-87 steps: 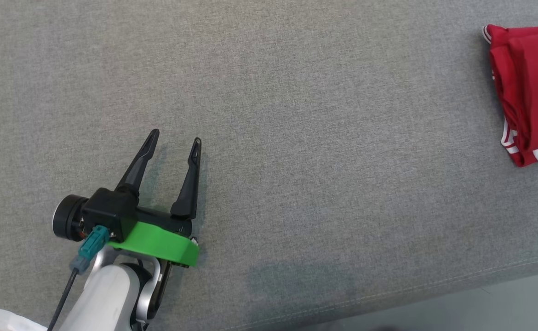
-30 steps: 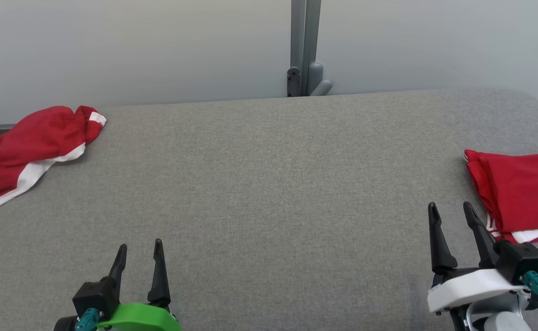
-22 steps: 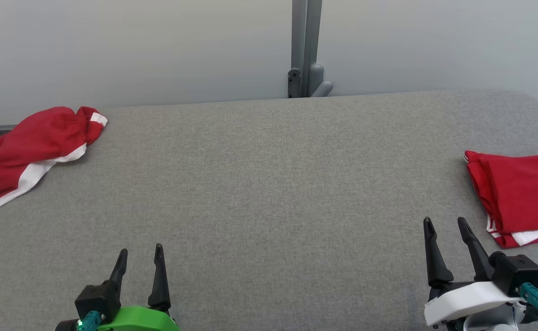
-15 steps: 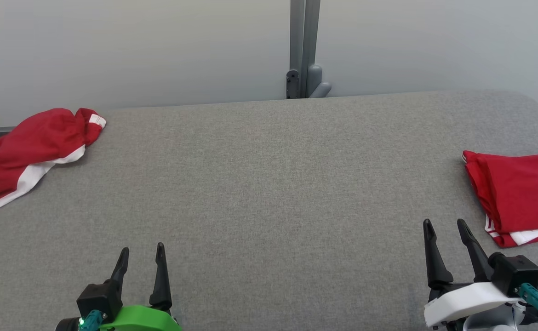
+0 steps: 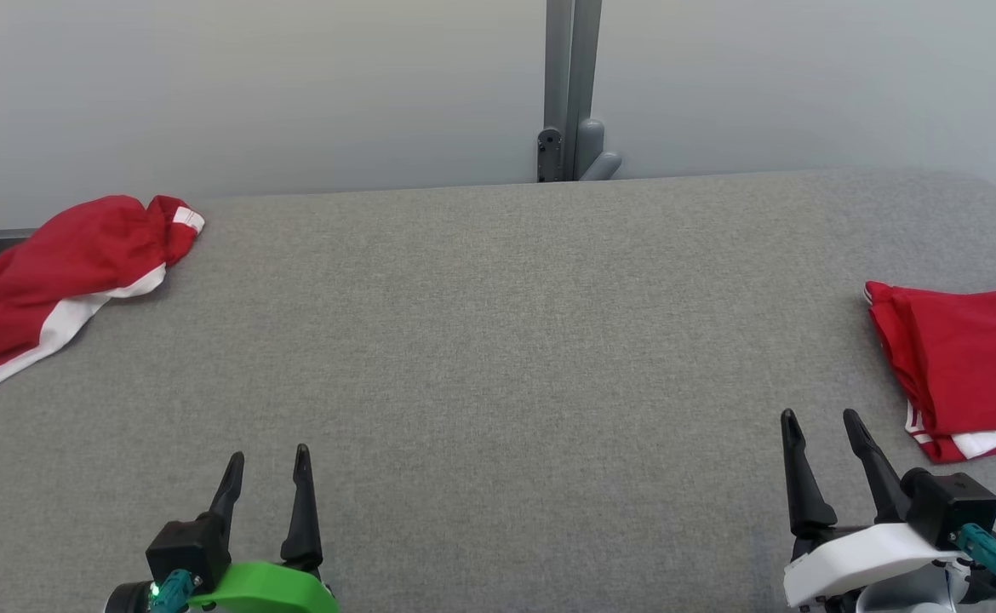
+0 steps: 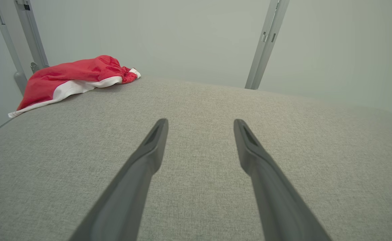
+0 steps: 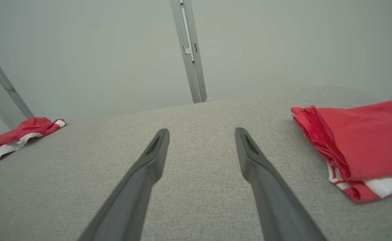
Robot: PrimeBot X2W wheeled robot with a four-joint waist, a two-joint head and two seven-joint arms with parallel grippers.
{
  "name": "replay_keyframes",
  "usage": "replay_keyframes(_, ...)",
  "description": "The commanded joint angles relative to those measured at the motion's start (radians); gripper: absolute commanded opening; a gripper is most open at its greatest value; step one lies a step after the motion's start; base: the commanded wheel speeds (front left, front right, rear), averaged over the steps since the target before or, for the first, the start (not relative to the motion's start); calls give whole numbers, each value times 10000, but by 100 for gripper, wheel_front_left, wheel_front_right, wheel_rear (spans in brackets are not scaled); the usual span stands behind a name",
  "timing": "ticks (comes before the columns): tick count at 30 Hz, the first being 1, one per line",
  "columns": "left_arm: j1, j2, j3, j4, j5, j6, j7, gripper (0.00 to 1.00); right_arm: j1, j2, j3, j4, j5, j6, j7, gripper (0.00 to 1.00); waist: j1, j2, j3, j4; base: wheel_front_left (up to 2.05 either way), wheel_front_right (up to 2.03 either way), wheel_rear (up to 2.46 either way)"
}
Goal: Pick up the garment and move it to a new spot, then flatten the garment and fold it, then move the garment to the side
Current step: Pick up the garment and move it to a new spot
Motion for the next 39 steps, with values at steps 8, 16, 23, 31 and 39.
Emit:
replay_keyframes(8,-304,-42,72,-140,250,-98,-24,100,173,-16,-106,-43,-45,-5,81,100,0,120,-36,820,0,0,0)
replay_keyframes(16,-257,106,331,-246,332,-46,-12,100,84,-14,16,-55,153,-5,-14,100,0,120,-112,3384,0,0,0)
replay_keyframes(23,85,215,812,-670,193,151,-12,100,-353,-8,395,-7,110,-5,58,100,0,120,146,4547,0,0,0)
replay_keyframes(31,680,2,1312,-1459,95,373,-12,100,-1180,-26,924,380,-47,-5,163,100,0,120,539,4778,0,0,0)
replay_keyframes(39,733,-89,1239,-1443,209,298,-12,100,-1117,-25,790,587,-66,-5,59,100,0,120,524,4762,0,0,0)
